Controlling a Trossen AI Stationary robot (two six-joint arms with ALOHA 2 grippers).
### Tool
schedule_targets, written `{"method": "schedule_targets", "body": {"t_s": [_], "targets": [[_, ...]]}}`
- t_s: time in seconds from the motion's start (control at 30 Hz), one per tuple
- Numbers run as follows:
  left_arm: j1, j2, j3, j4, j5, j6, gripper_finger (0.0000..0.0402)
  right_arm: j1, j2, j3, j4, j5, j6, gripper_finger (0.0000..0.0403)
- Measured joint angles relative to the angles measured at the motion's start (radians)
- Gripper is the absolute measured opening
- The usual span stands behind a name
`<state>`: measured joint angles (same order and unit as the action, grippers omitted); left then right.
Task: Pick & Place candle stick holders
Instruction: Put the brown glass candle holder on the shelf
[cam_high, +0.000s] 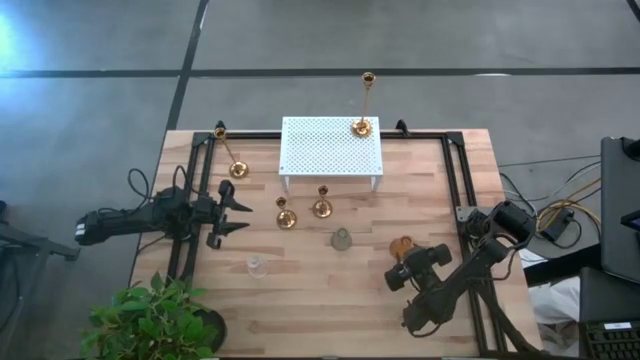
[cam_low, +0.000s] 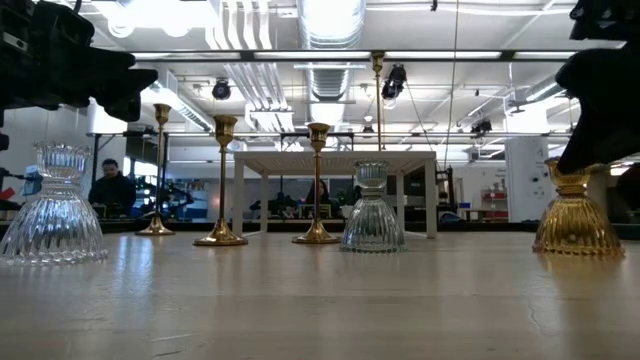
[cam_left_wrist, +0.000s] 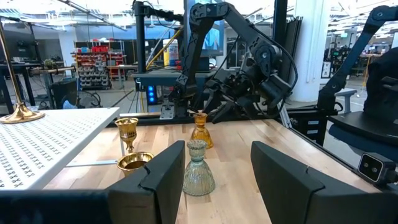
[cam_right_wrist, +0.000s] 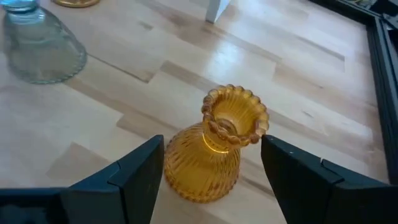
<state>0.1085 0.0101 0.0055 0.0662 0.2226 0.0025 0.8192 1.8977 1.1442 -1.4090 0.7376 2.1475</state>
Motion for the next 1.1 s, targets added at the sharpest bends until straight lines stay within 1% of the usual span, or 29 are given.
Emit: {"method": "schedule_targets", "body": {"t_s": [0.13,0.3,0.47,0.6,0.73,0.9,1.1], "targets": [[0.000,0.000,0.000,0.000,0.000,0.000,0.0190,-0.016,-0.001,-0.016,0.010,-0.009,-0.028,0.0268],[0.001,0.000,0.000,0.000,0.000,0.000,0.0190,-0.022,-0.011,-0.020,0.008,-0.006,-0.034,0.0292],[0.001,0.000,0.000,0.000,0.000,0.000,0.0190,-0.022,-0.011,-0.021,0.002,0.029,-0.053,0.0318],[0.001,0.000,0.000,0.000,0.000,0.000,0.0190,-0.025,-0.011,-0.043,0.003,0.049,-0.035,0.0326],[0.001,0.000,0.000,0.000,0.000,0.000,0.0190,-0.044,-0.011,-0.083,0.018,0.049,-0.029,0.0317],[0.000,0.000,0.000,0.000,0.000,0.000,0.0190,-0.083,-0.011,-0.134,0.073,0.049,-0.026,0.0295],[0.000,0.000,0.000,0.000,0.000,0.000,0.0190,-0.110,-0.011,-0.135,0.085,0.049,-0.026,0.0252]]}}
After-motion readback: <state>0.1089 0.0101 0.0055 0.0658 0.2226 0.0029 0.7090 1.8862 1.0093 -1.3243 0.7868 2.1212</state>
